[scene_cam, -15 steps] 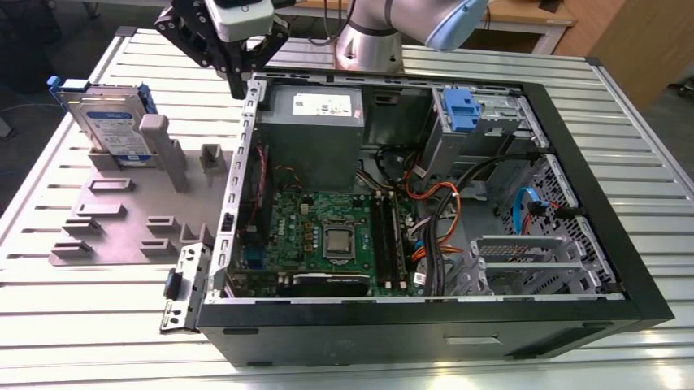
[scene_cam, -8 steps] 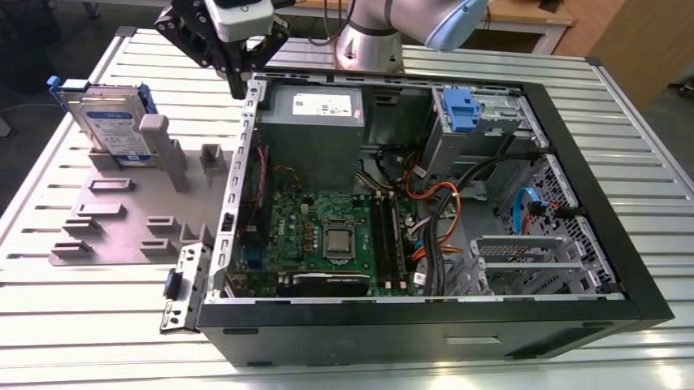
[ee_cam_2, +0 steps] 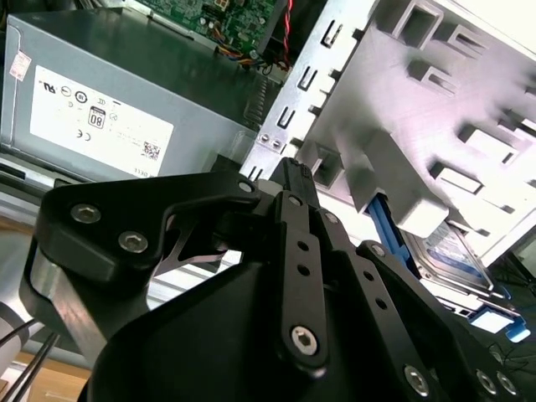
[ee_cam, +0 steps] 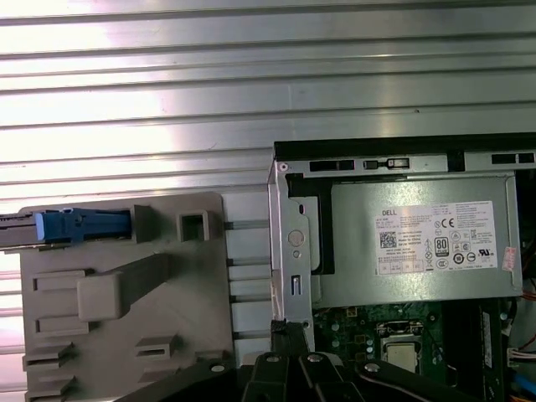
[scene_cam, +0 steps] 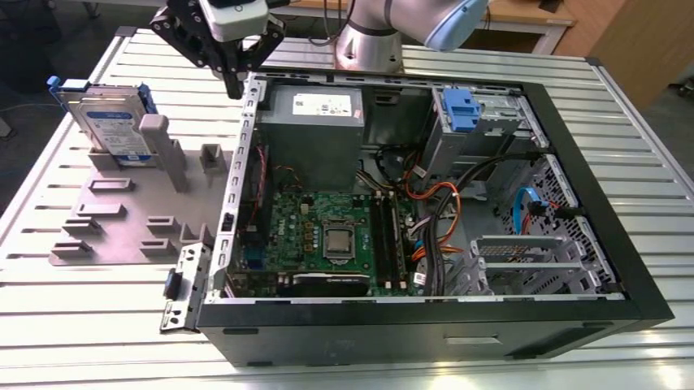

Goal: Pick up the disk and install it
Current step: 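Reach for the disk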

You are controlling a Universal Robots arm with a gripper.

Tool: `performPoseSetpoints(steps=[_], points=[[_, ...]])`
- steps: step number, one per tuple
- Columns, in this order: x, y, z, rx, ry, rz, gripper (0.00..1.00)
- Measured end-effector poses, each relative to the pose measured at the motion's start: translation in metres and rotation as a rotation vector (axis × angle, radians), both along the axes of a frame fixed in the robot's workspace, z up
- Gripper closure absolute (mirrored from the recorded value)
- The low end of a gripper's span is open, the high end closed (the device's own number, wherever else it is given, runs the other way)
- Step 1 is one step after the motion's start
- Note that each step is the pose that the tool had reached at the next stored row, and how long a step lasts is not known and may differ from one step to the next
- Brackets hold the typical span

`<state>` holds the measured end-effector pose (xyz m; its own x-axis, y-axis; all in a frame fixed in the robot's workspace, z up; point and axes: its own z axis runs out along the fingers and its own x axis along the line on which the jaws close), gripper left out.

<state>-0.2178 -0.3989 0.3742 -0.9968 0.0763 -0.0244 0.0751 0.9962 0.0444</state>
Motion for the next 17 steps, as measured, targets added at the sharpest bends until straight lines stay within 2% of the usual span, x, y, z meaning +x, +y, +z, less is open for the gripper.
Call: performPoseSetpoints(steps=[3,8,12,17], points=[[-0.0008,0.0015,0.0000,-0.0001,0.0001,0.000,0.89],[-0.0051,0.0088,0.0000,0.0000,-0.0001,0.000,0.89],[-0.0158,0.0094,-0.0002,0.0001,-0.0001,0.000,0.89],[-0.0170,0.0093,-0.0002,0.0000,0.0000,0.000,0.89]])
